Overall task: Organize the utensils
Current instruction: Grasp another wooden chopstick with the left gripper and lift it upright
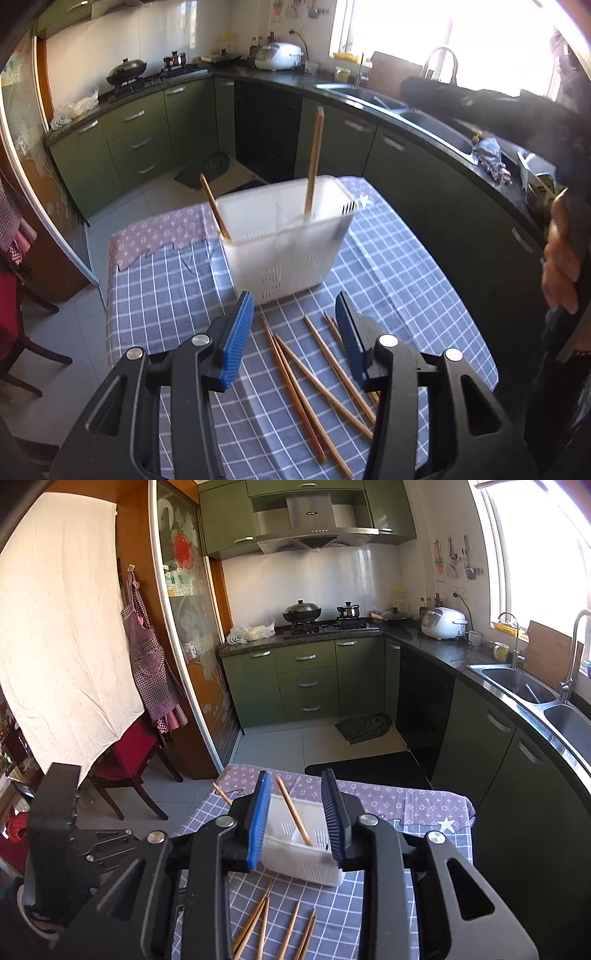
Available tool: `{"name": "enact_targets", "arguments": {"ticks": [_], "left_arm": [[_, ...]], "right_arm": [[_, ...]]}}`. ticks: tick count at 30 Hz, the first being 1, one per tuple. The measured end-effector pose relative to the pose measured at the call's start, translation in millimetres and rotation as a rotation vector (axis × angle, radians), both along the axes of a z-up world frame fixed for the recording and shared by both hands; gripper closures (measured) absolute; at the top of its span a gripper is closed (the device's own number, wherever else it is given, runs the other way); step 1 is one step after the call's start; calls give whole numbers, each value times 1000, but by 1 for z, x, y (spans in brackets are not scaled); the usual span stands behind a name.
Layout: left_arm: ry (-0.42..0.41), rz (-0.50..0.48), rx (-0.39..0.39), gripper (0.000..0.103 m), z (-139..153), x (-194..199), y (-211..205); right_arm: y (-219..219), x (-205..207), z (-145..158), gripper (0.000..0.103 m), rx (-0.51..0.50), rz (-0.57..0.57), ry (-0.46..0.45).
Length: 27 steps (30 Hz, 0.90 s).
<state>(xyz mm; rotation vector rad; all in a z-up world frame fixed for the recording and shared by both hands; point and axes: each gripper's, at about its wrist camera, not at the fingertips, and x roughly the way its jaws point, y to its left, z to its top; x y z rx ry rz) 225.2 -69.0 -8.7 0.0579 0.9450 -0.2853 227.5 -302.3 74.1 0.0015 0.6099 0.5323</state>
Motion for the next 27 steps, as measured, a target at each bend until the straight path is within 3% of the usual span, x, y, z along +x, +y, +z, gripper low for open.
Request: {"name": "enact_targets", "arguments": {"ticks": [3,6,9,13,17,27], "left_arm": [[131,-10,16,59,-36,-5,-3],[251,-9,42,74,-75,-5,-9],[332,19,91,86,-109,0,-10],[408,59,99,90,-134,10,-7],[426,78,117,90,-144,16,-8],[490,124,139,91,-164,29,-7]], "right_arm": [[-15,-18,-32,72,-35,24,91],[-34,-30,-76,64,-53,42,208],[-50,-39,-118,64,-83,22,286],[-71,-45,-155,64,-71,10,366],[-82,-46,-171,61,-55,1,400],[-82,-43,-171,60,-33,29,414]]}}
